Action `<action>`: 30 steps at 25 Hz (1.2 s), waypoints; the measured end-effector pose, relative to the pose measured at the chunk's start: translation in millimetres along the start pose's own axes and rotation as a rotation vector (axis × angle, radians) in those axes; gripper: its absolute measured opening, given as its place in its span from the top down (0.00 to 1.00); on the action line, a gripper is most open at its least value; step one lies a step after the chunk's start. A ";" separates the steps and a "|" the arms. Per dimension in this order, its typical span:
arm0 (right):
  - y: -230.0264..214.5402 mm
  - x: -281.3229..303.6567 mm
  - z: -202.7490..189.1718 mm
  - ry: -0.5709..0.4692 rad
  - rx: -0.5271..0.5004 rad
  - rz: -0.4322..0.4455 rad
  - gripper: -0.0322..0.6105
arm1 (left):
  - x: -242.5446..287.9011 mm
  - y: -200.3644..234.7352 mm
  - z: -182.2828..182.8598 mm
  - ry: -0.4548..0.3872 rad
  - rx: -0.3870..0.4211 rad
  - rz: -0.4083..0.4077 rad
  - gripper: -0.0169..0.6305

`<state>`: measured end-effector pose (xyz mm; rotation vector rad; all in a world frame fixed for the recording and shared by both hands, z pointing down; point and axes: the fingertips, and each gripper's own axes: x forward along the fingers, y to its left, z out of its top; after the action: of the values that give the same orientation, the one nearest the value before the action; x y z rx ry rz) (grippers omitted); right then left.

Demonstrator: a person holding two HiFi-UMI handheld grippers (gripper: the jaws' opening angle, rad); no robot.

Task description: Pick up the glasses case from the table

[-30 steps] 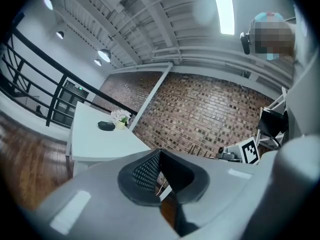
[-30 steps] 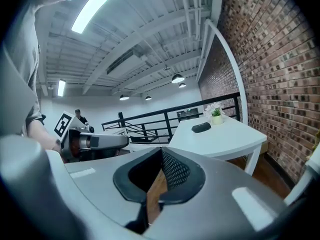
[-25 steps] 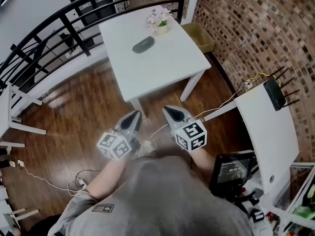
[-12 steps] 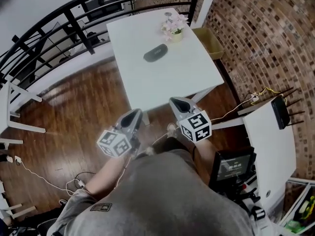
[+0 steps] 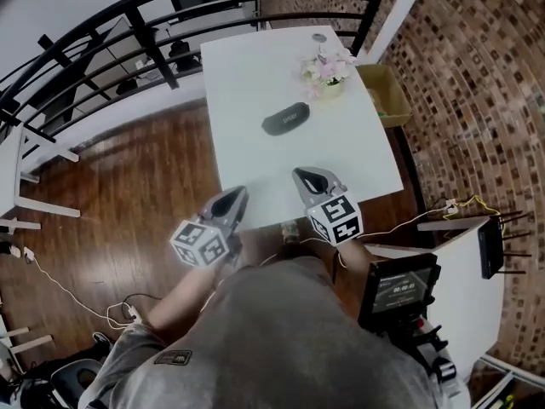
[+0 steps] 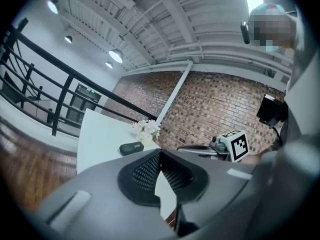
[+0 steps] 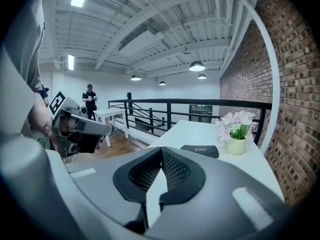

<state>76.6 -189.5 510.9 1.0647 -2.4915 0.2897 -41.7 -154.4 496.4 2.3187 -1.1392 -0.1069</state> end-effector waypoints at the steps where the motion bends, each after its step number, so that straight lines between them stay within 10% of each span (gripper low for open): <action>1: -10.3 7.2 1.3 0.010 -0.012 0.009 0.93 | 12.2 5.2 3.4 0.007 0.000 0.012 0.97; 10: -83.0 75.4 -1.2 0.141 -0.317 0.170 0.90 | 95.8 45.1 10.2 0.058 -0.010 0.147 0.97; 20: -114.0 148.6 -44.7 0.371 -0.798 0.422 0.48 | 106.7 81.8 -0.6 0.085 -0.086 0.267 0.97; 30: -121.2 198.7 -68.3 0.505 -1.110 0.566 0.33 | 91.8 98.7 -13.4 0.074 -0.148 0.341 0.97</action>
<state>60.8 -376.5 664.7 -0.1575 -1.9141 -0.5577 -49.1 -266.0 572.9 1.9542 -1.4192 0.0210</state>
